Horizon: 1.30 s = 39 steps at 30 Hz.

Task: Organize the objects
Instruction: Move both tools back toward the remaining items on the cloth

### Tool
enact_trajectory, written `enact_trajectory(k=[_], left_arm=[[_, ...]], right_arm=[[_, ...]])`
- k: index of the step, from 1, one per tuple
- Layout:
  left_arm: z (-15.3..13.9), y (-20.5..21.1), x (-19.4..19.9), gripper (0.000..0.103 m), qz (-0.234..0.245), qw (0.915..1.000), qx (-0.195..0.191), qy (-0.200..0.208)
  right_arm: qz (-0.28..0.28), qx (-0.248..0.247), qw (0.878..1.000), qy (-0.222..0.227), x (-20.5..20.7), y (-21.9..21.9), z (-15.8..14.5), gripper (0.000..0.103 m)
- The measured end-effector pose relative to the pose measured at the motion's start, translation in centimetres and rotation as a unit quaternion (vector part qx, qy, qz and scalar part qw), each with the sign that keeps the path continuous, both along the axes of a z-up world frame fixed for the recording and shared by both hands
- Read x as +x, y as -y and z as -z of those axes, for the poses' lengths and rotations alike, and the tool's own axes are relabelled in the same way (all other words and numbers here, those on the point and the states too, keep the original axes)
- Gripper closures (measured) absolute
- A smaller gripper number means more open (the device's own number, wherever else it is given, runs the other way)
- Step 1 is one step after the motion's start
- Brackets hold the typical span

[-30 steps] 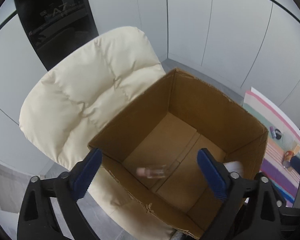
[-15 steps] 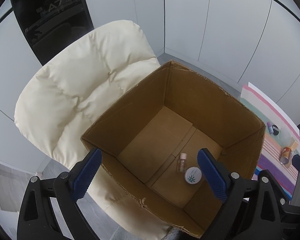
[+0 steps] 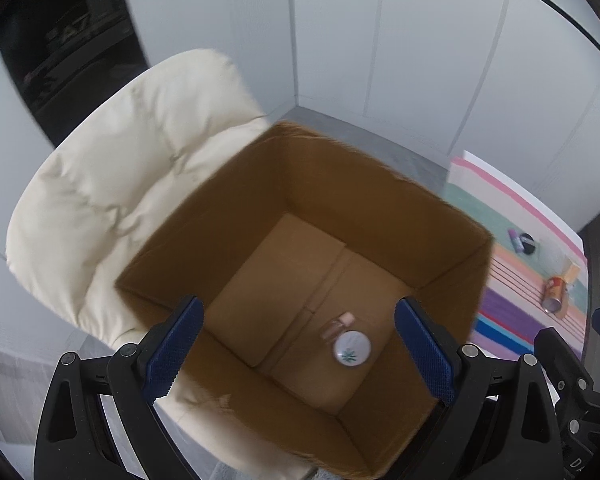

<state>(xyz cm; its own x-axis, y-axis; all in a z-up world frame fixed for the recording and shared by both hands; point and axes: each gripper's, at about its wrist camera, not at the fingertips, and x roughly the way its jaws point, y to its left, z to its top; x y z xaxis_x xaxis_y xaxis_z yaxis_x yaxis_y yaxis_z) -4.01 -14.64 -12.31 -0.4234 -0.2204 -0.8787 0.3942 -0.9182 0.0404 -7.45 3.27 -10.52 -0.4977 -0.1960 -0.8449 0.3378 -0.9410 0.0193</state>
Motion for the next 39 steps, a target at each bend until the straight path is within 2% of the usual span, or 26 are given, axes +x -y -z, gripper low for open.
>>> enact_trajectory(k=[11,18,28,31,39], left_arm=[[0.0,-10.8,-4.3,0.006,0.113,0.9936,0.002,-0.001],[0.8,-18.7,-6.5,0.006,0.183,0.982,0.041,0.018],[1.7,-28.2,-7.3,0.006,0.273,0.9607,0.038,0.036],[2.3,-29.8,-6.9,0.006,0.292,0.9543,0.043,0.048],[5.5,-33.7,-7.6,0.006,0.303,0.9489,0.052,0.071]], right_arm=[[0.103,0.006,0.995,0.004,-0.7,-10.9,0.1,0.003],[0.176,0.007,0.984,0.007,-0.4,-19.6,0.2,0.003],[0.26,0.012,0.966,0.01,1.3,-29.9,0.6,0.003],[0.265,0.015,0.964,0.009,1.7,-32.2,1.2,0.003],[0.276,0.016,0.961,0.019,1.3,-36.8,4.2,0.003]])
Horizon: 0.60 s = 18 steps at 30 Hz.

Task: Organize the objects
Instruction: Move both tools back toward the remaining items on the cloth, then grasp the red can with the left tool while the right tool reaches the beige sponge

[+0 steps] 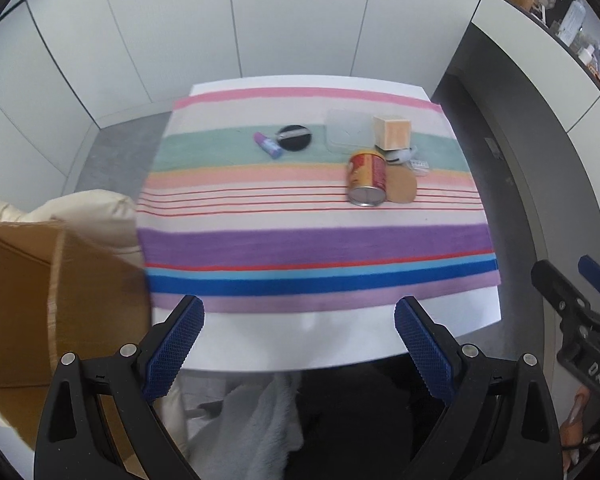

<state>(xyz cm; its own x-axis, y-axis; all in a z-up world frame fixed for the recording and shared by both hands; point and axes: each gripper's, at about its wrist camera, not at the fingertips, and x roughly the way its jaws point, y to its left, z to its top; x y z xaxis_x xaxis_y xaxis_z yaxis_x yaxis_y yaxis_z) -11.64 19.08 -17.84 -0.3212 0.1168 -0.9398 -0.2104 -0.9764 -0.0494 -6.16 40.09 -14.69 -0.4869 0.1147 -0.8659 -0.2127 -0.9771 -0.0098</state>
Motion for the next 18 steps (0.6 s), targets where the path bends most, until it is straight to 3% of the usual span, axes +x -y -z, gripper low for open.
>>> enact_trajectory(k=[8,12,18], left_arm=[[4.4,-6.9,-4.8,0.006,0.054,0.9974,-0.032,-0.034],[7.1,-9.5,-8.6,0.006,0.081,0.9966,-0.017,-0.006],[11.6,-11.6,-13.8,0.006,0.081,0.9963,-0.028,0.006]], right_arm=[[0.008,-0.051,0.999,0.013,-2.3,-2.9,3.7,0.003],[0.015,-0.06,0.998,0.024,-4.0,-4.1,5.9,0.003],[0.033,-0.072,0.996,0.051,-6.8,-6.4,9.9,0.003]])
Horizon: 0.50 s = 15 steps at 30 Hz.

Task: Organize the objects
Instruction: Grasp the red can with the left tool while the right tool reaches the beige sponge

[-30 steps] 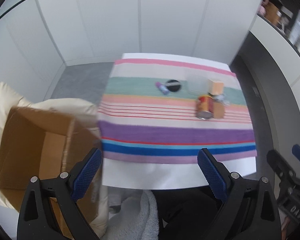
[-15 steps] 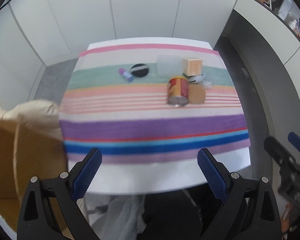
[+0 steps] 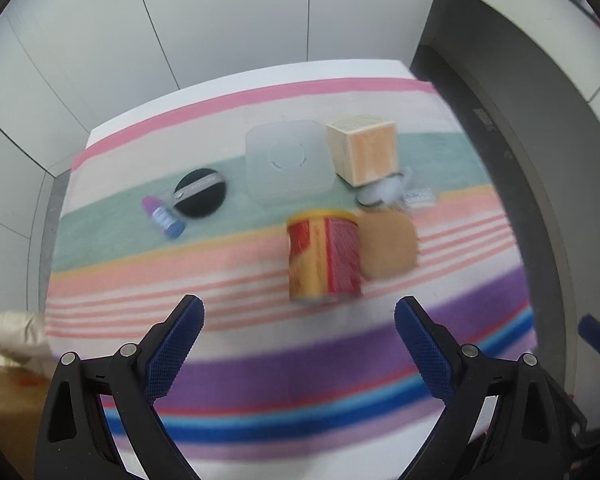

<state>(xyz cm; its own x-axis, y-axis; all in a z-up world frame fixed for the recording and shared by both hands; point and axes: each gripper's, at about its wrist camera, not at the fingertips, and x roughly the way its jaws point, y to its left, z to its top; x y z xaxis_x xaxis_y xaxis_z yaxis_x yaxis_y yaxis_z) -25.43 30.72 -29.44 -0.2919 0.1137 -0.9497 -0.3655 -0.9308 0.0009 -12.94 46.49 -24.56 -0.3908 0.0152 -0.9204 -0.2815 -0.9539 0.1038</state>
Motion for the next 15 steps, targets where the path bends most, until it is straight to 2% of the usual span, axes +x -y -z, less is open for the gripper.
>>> enact_trajectory(k=[4,6,8,10,12,15], left_arm=[[3.4,-0.2,-2.8,0.007,-0.036,0.9992,-0.005,0.019],[4.6,-0.2,-3.6,0.006,-0.041,0.9986,0.012,0.031],[5.8,-0.3,-4.4,0.008,-0.042,0.9983,0.01,0.039],[6.6,-0.5,-4.9,0.019,-0.036,0.9987,-0.007,0.035],[7.4,-0.3,-5.2,0.048,-0.034,0.9986,-0.024,0.031],[7.5,1.2,-5.5,0.048,-0.048,0.9985,-0.008,0.026]], right_arm=[[0.005,-0.007,1.0,0.018,-1.5,-1.0,2.5,0.003],[0.011,-0.009,1.0,0.026,-2.2,-1.3,3.7,0.003],[0.012,-0.01,0.999,0.031,-2.7,-1.5,4.6,0.003],[0.014,-0.011,0.999,0.034,-3.4,-1.8,5.4,0.003],[0.016,-0.013,0.999,0.037,-4.4,-1.8,6.2,0.003],[0.012,-0.012,0.999,0.036,-5.9,-1.0,7.0,0.003]])
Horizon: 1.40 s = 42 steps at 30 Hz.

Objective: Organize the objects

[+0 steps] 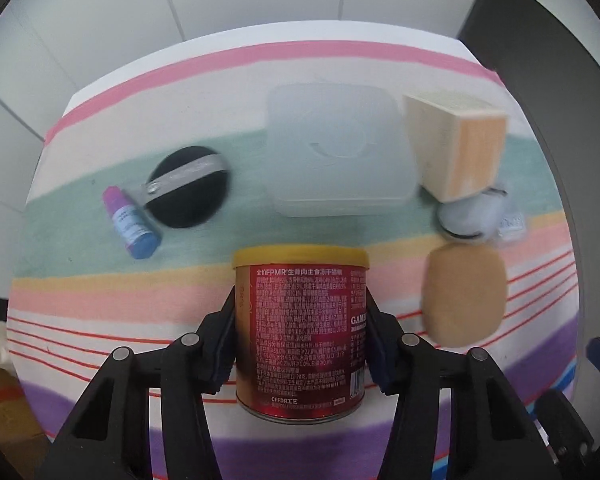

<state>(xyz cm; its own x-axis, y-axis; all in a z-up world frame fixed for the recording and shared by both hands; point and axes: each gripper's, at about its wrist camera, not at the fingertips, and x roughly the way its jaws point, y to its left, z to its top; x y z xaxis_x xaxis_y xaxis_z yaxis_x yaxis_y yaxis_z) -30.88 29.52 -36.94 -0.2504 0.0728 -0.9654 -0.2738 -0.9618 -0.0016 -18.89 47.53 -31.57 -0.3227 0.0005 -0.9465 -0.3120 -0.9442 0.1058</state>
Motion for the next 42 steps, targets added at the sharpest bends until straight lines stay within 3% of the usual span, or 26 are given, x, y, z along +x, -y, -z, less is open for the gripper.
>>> enact_trajectory(k=[7,11,13,15,16,25,26,27,42], left_arm=[[-0.2,3.0,-0.1,0.049,-0.022,0.9996,-0.009,-0.012],[-0.2,5.1,-0.2,0.049,-0.037,0.9992,-0.008,-0.011],[-0.2,5.9,0.0,0.049,-0.038,0.9992,-0.01,-0.012],[-0.2,6.6,0.0,0.049,-0.039,0.999,-0.014,-0.015],[0.0,6.4,-0.1,0.049,-0.04,0.999,-0.015,-0.015],[-1.3,7.9,0.5,0.048,-0.045,0.9986,-0.016,-0.023],[-1.6,7.9,0.5,0.048,-0.044,0.9985,-0.02,-0.028],[-1.8,7.8,0.6,0.048,-0.042,0.9984,-0.023,-0.031],[-6.8,7.3,1.1,0.048,-0.03,0.9969,-0.034,-0.064]], right_arm=[[-0.012,-0.026,0.999,-0.013,-4.5,3.6,2.3,0.003],[-0.02,-0.005,1.0,0.013,-6.8,5.8,4.3,0.007],[-0.033,0.034,0.998,0.036,-7.4,7.1,5.3,0.018],[-0.057,0.053,0.997,0.013,-7.2,8.4,4.8,0.045],[-0.071,0.058,0.996,0.008,-7.2,9.0,4.5,0.05],[-0.082,0.073,0.994,0.0,-7.5,10.3,2.6,0.069],[-0.083,0.07,0.994,0.0,-7.7,10.3,2.2,0.073],[-0.084,0.068,0.994,0.0,-7.7,10.3,2.1,0.087],[-0.093,0.073,0.993,-0.026,-6.2,11.6,-1.7,0.092]])
